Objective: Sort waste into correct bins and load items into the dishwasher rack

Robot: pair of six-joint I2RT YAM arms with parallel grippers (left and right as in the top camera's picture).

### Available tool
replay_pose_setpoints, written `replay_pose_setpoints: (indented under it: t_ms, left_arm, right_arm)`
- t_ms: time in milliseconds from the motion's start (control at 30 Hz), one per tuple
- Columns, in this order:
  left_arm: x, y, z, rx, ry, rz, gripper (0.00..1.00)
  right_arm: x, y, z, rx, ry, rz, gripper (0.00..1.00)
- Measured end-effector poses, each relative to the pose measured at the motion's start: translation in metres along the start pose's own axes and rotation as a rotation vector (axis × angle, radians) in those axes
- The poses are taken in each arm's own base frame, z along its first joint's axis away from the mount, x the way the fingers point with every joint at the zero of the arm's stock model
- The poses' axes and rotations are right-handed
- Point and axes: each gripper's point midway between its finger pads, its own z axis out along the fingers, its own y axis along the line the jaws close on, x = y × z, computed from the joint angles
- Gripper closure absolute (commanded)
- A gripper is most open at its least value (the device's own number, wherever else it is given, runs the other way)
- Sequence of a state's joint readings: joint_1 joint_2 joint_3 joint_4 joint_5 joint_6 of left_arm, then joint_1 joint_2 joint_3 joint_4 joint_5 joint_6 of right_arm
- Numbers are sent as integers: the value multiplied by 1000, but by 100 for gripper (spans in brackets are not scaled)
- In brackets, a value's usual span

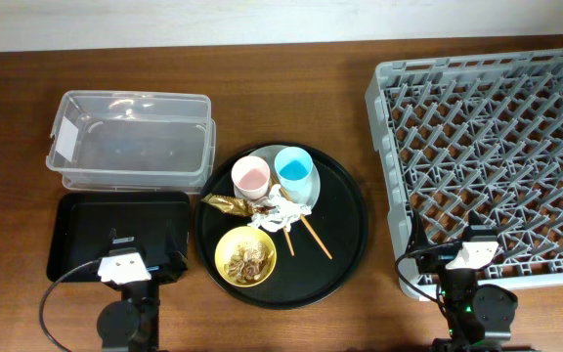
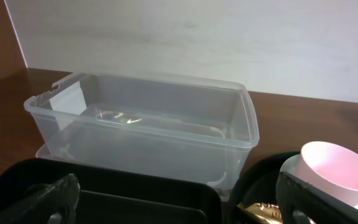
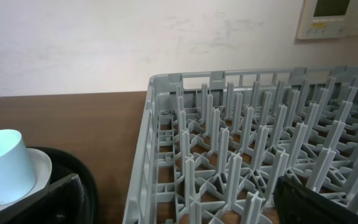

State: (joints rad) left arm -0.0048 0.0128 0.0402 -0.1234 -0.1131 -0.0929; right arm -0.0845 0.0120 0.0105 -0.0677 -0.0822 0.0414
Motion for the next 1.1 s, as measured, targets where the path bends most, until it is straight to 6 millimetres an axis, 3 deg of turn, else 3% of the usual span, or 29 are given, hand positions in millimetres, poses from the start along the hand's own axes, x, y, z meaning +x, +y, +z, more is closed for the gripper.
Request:
replay_pose_setpoints:
  t_ms: [233,467,533,567,767,900,1100]
  left_arm:
    - [-7,-3,0,18,-28,-3,1]
    - [-27,-36,-13,206,-20,-5,1]
    - [-50,-41,-23,229,-32,-5,1]
    - [-76,-45,-32,245,-71,-4,1]
    - [-153,-55,-59,278,-17,-4,1]
    - [-169,-70,-59,335,227,-18,1]
    - [-176,-88,-35,393,456,-53,1]
  right_arm:
    - [0,0,0,0,0,0,2]
    - [0,0,0,0,0,0,1]
    - [0,0,0,0,0,1,1]
    - [0,0,0,0,0,0,1]
    - [0,0,0,0,0,0,1]
    - [0,0,0,0,0,0,1]
    - [0,0,0,0,0,0,1]
